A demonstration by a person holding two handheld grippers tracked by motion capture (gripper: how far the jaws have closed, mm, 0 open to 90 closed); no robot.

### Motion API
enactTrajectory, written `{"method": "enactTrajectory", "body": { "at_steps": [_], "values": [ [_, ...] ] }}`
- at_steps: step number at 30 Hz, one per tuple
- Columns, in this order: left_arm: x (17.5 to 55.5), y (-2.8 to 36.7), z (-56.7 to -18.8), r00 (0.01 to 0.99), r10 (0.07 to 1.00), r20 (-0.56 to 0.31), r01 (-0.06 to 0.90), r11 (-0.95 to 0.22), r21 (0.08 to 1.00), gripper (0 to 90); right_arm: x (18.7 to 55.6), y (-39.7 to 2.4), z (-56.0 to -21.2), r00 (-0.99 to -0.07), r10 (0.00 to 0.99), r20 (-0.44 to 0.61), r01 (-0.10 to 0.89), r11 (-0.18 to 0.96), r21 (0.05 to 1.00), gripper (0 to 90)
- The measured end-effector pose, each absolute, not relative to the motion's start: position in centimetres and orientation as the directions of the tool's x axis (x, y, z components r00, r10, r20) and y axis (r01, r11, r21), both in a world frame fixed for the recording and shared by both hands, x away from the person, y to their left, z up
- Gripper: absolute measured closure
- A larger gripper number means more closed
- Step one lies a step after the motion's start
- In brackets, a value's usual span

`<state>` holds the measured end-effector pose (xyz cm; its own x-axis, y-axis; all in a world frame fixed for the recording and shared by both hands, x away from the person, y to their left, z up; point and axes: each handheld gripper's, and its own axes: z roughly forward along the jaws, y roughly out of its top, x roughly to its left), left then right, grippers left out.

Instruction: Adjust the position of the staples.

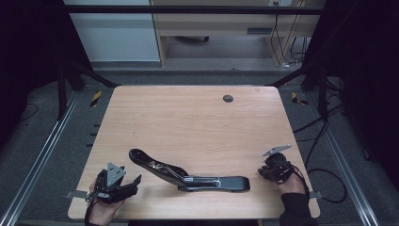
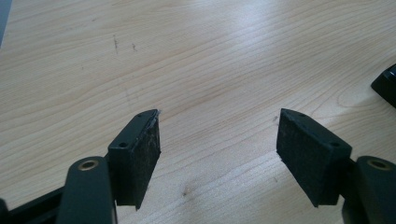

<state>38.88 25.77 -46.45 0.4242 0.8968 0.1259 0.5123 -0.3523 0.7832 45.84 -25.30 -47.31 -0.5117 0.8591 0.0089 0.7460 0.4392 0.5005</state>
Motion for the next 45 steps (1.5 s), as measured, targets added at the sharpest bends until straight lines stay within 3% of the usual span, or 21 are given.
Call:
{"method": "enactTrajectory", "body": {
  "at_steps": [13, 32, 45],
  "values": [
    [38.9, 25.8, -46.5, 0.424, 0.897, 0.125, 0.516, -0.352, 0.781, 29.7, 45.7, -25.3, -46.6, -0.545, 0.838, 0.023, 0.721, 0.454, 0.523, 77.7],
    [39.0, 25.9, -46.6, 0.429, 0.896, 0.114, 0.52, -0.348, 0.78, 29.6, 45.2, -23.5, -44.0, -0.725, 0.689, 0.017, 0.54, 0.553, 0.635, 77.7],
    [39.1, 25.8, -46.6, 0.43, 0.896, 0.114, 0.524, -0.35, 0.777, 29.6, 44.9, -21.7, -42.0, -0.797, 0.603, 0.023, 0.459, 0.58, 0.673, 77.7]
  ]
}}
